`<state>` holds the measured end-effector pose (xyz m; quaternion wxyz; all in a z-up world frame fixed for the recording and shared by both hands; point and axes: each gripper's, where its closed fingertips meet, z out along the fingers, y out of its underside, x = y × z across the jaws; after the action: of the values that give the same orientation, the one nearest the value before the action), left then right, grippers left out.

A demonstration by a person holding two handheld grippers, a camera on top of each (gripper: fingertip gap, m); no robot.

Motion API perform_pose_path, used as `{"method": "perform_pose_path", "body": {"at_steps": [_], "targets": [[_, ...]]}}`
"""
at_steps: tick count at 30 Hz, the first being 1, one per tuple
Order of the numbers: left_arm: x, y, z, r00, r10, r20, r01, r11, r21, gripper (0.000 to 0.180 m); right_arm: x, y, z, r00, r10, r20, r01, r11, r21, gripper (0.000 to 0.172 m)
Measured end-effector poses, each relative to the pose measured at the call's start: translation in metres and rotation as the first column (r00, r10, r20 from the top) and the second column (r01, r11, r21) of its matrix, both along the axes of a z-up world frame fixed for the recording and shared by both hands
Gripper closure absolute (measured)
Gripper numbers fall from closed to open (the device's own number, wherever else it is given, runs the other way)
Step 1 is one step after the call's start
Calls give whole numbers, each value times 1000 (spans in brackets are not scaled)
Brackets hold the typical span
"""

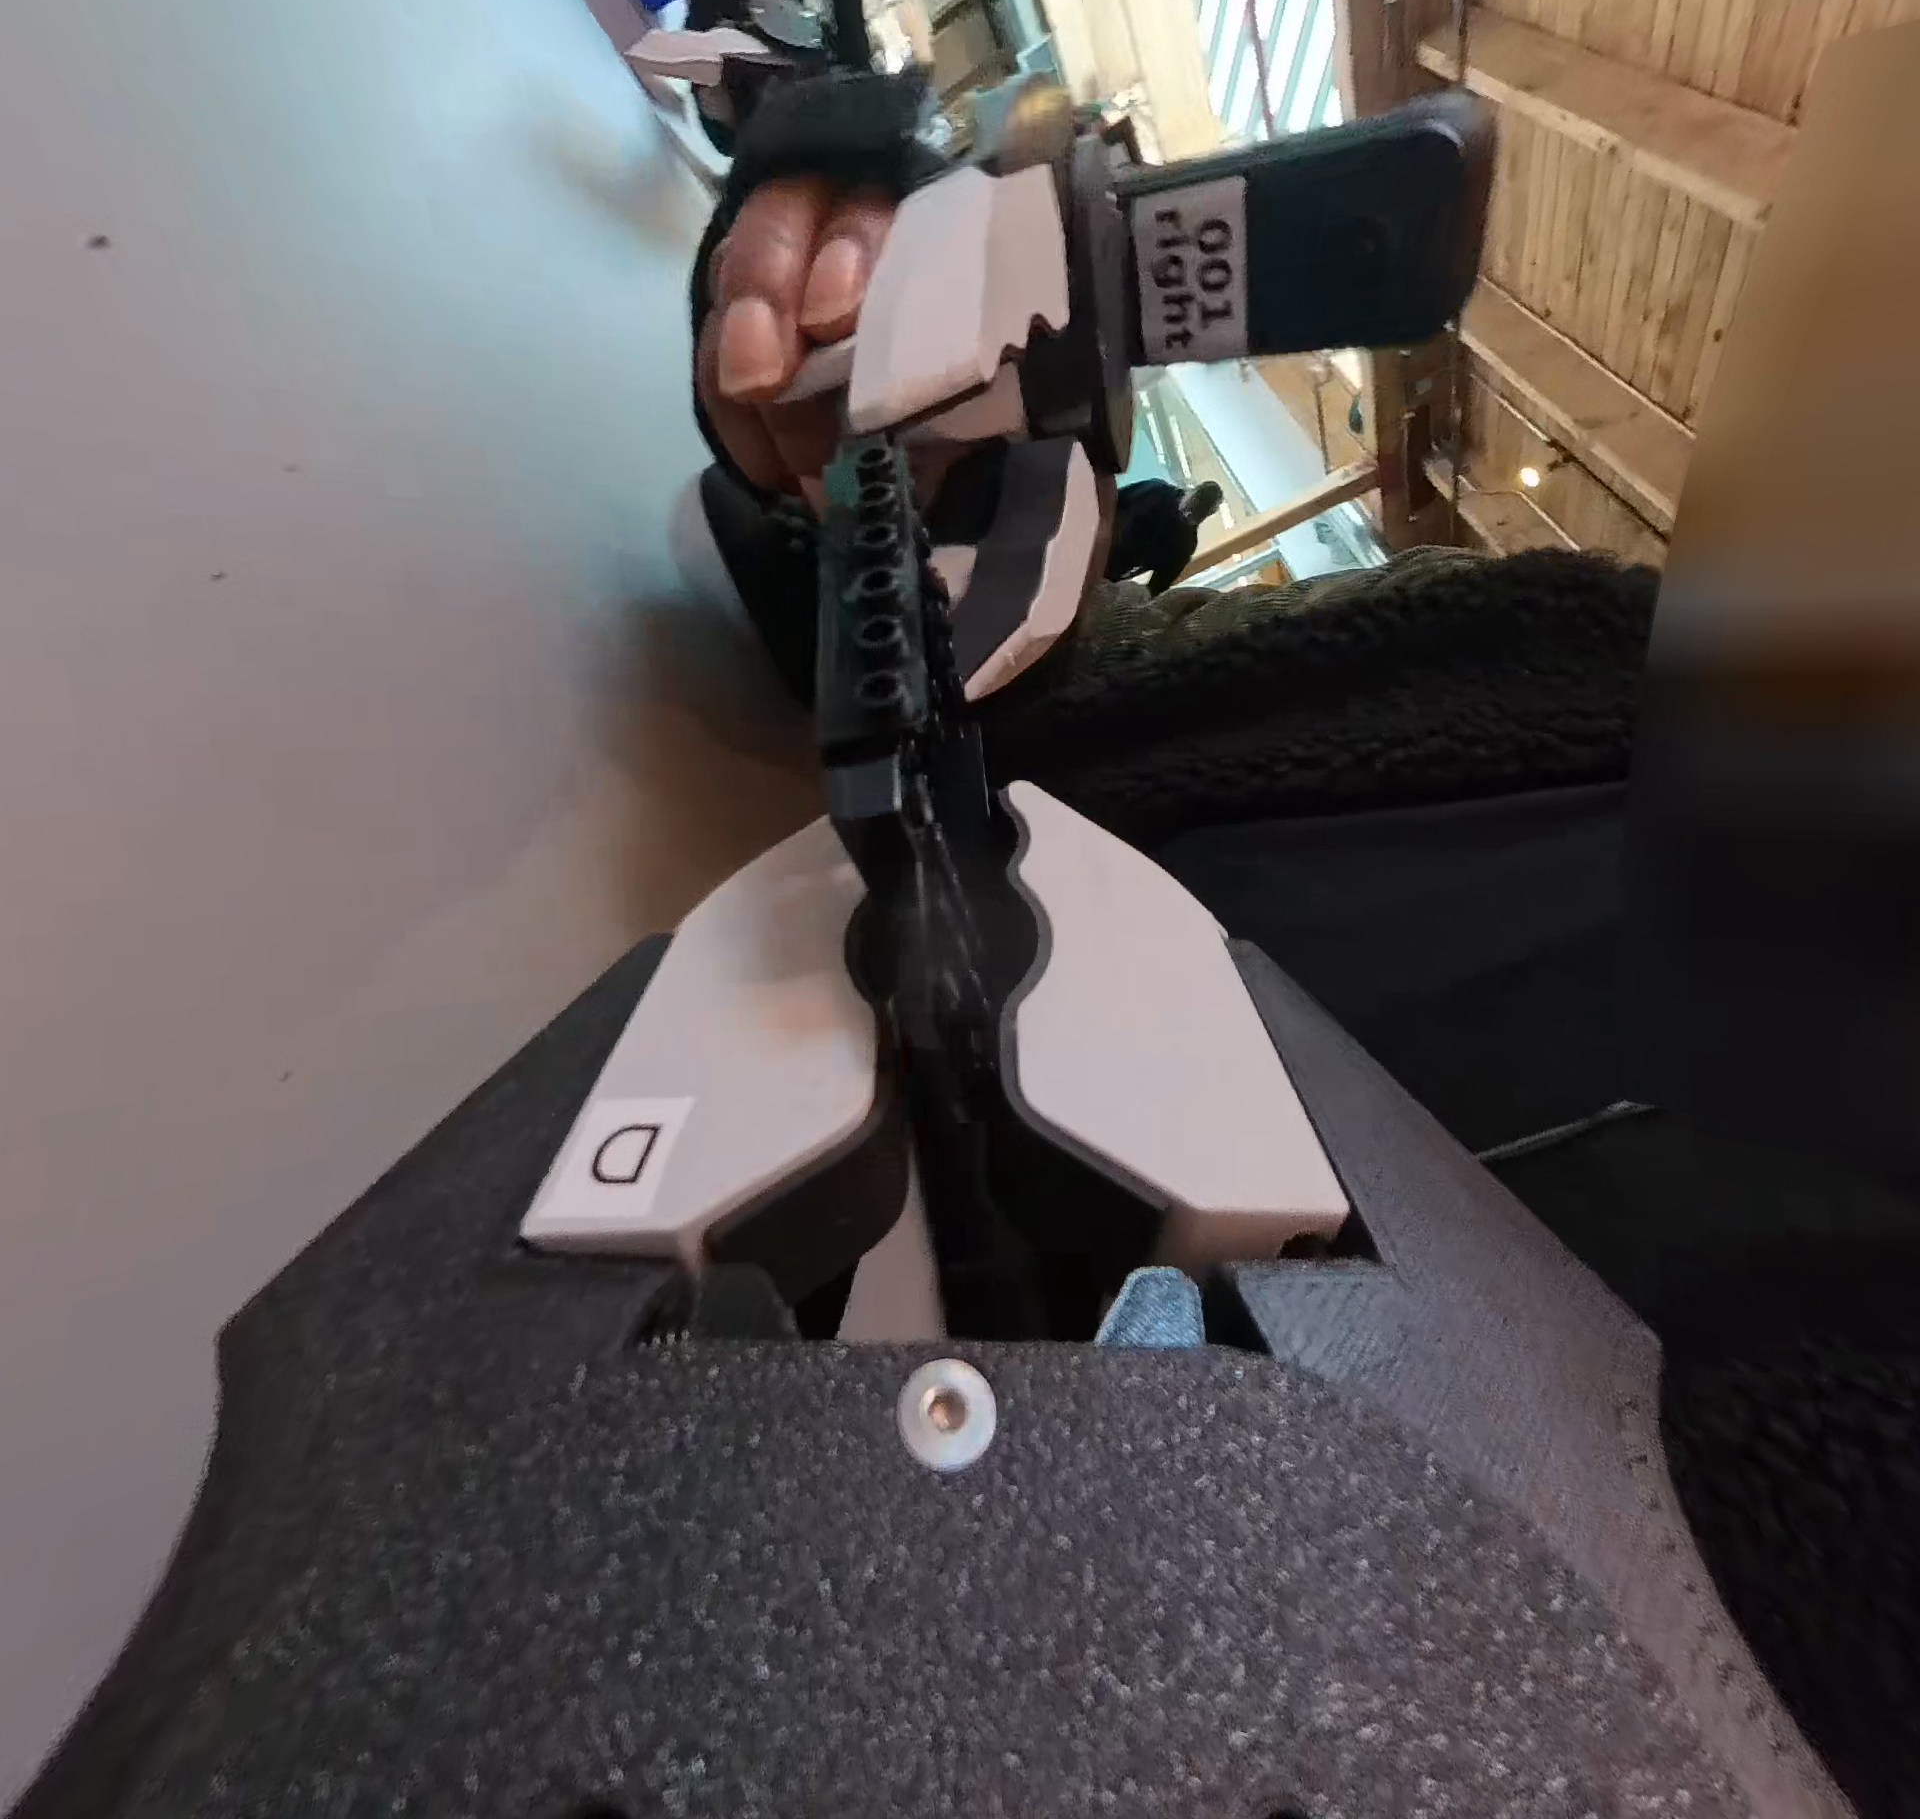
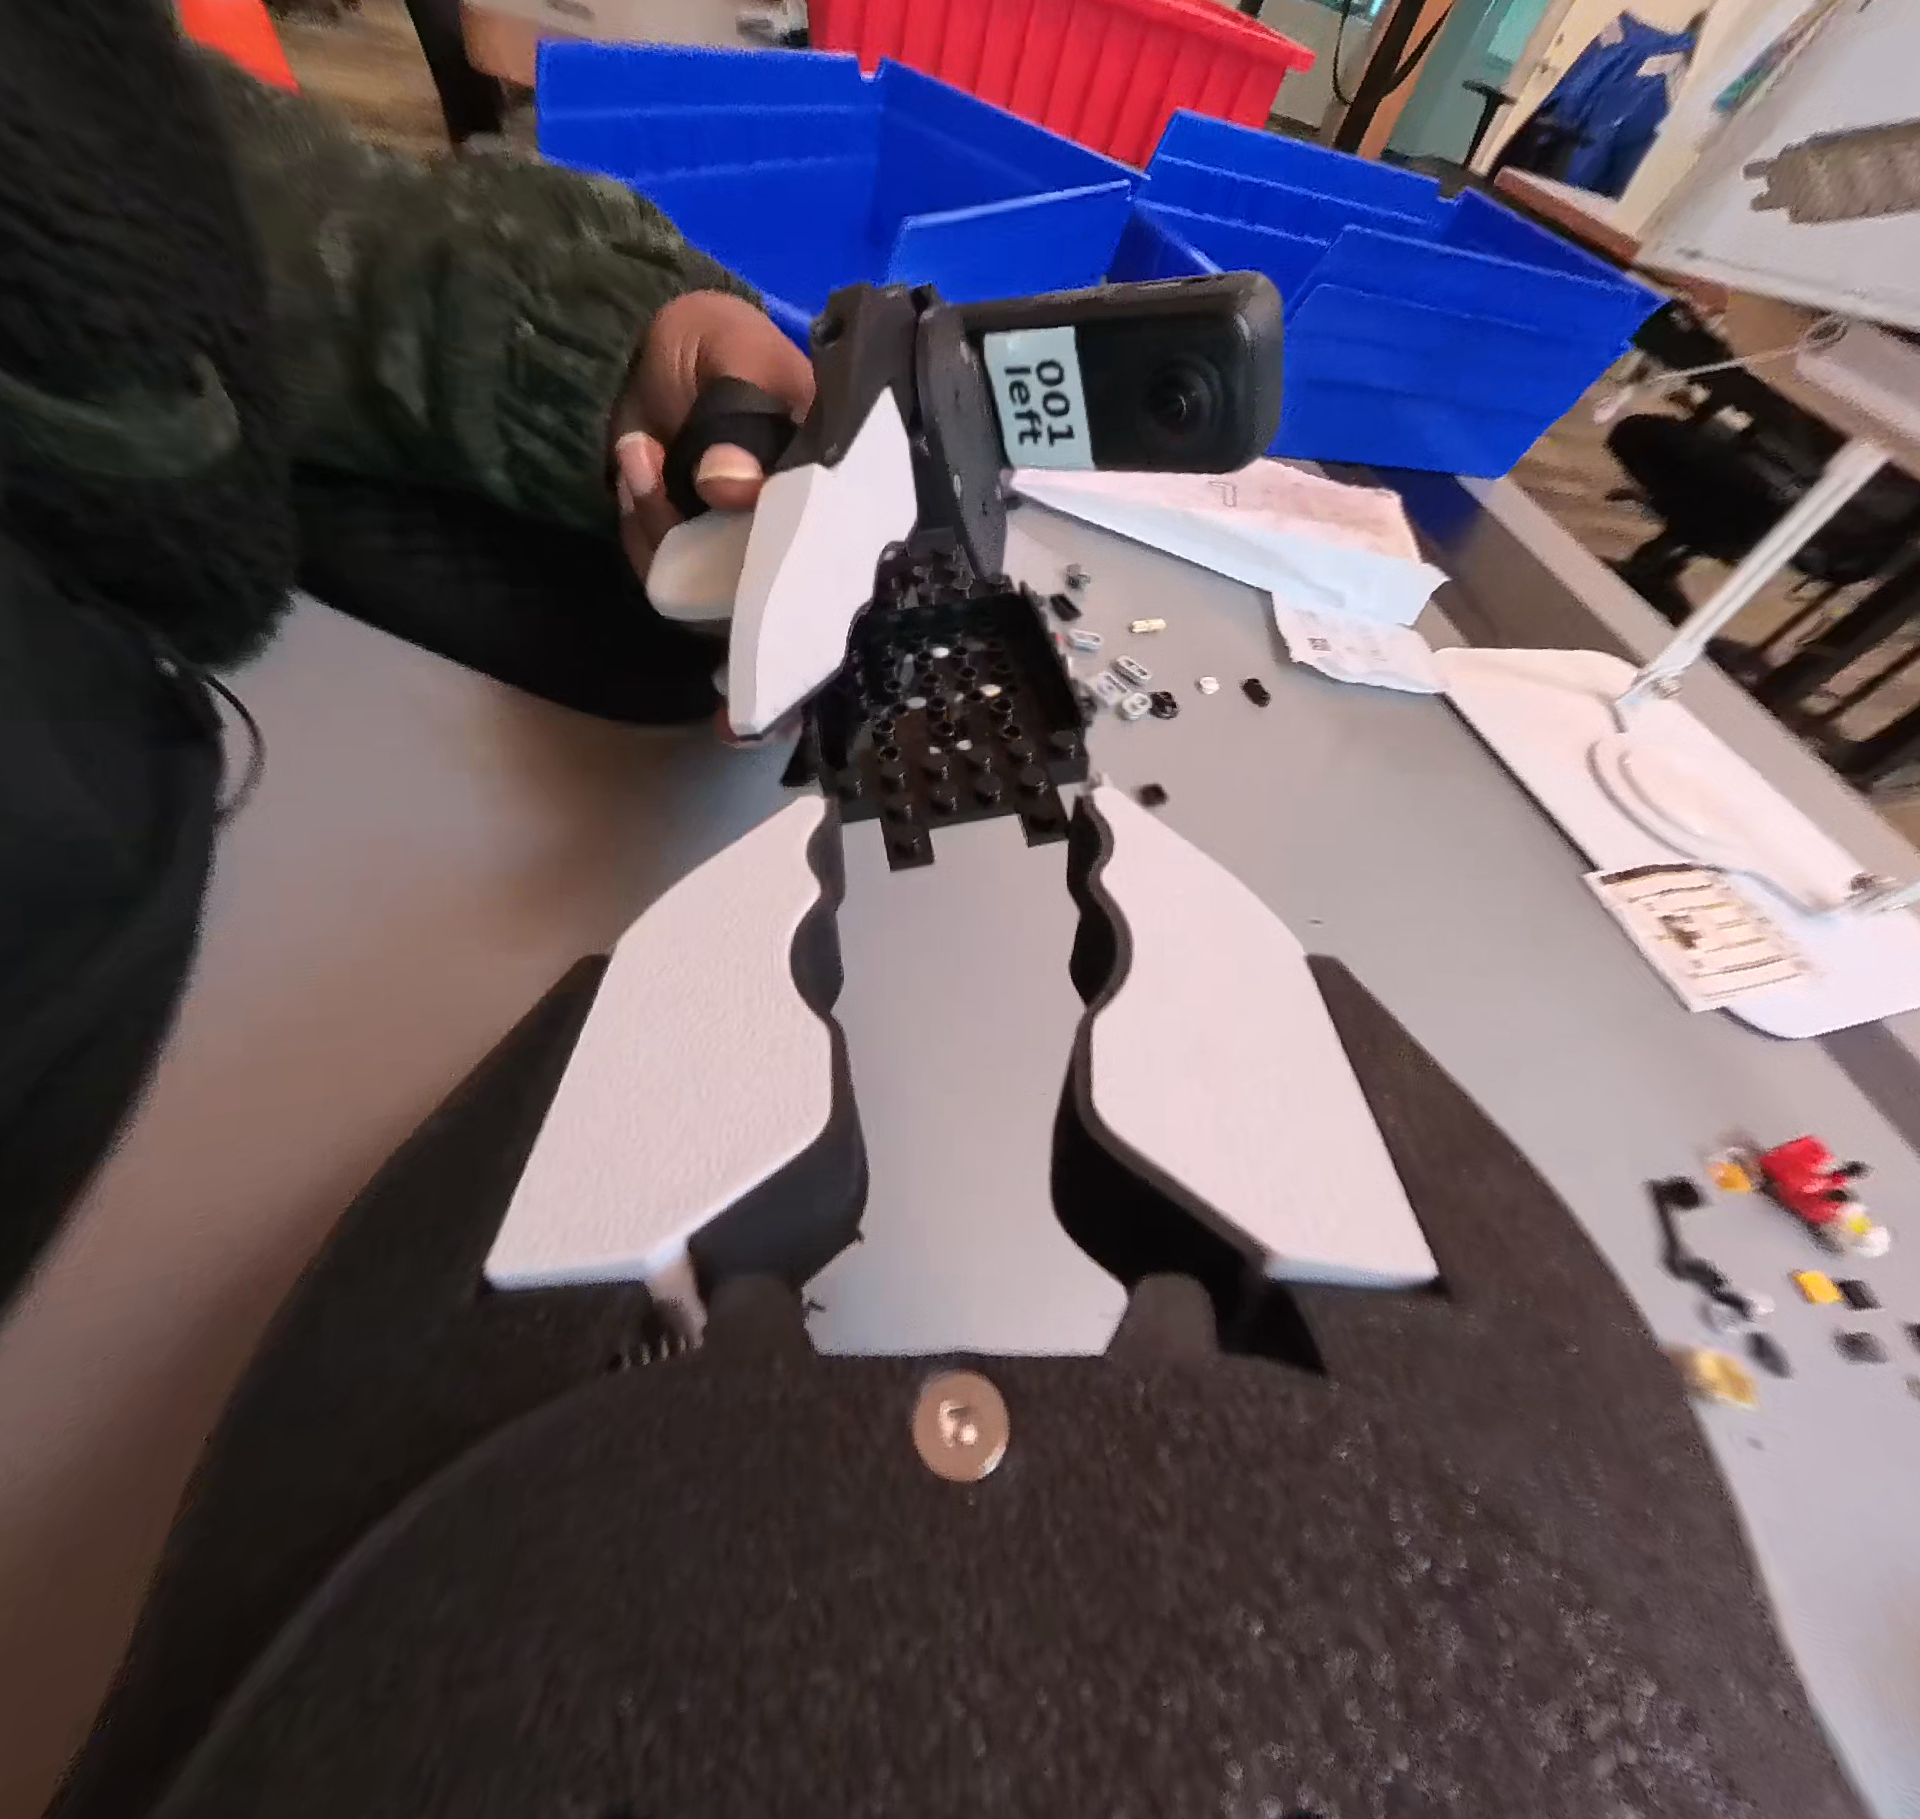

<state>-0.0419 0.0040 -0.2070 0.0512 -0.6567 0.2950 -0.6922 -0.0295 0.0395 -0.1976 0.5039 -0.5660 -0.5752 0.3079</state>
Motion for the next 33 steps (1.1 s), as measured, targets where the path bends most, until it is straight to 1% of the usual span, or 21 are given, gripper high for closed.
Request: {"method": "perform_pose_path", "body": {"at_steps": [1,4,7,9,11,15,17,20,21,23,27,30,33], "targets": [[0,-1,3,1000,-3,17,3,1000,13,166,1,-1,4,1000,-1,-29,0,999,-44,138],[1,1,5,1000,28,-2,-27,990,136,158,6,0,10,992,-2,-126,-21,983,-180,138],[2,4,2,997,73,-38,-62,967,248,159,10,6,11,980,-22,-200,-40,952,-304,138],[0,12,-4,989,128,-79,-94,935,342,161,14,12,16,963,-57,-262,-48,925,-377,138],[-5,23,-12,970,207,-127,-129,882,453,166,20,20,19,945,-99,-313,-48,901,-432,138],[-11,43,-21,912,360,-196,-177,777,604,178,32,35,27,894,-186,-409,-49,864,-501,138],[-16,55,-30,854,457,-248,-170,696,698,180,35,41,27,876,-225,-427,-43,846,-532,138],[-22,67,-39,762,574,-299,-114,573,812,180,36,45,28,851,-256,-459,-67,813,-579,138],[-23,69,-41,737,599,-313,-93,548,831,180,36,45,29,839,-261,-477,-90,799,-595,138],[-23,70,-45,697,633,-338,-57,519,853,180,35,46,29,829,-274,-488,-111,774,-623,138],[-22,74,-41,636,692,-342,-5,447,895,180,28,43,24,836,-266,-479,-127,756,-642,138],[-23,76,-37,607,715,-346,23,420,907,180,22,41,24,829,-257,-496,-164,736,-657,138],[-27,79,-38,583,731,-354,38,411,911,180,17,39,24,824,-248,-509,-198,716,-669,138]]}}
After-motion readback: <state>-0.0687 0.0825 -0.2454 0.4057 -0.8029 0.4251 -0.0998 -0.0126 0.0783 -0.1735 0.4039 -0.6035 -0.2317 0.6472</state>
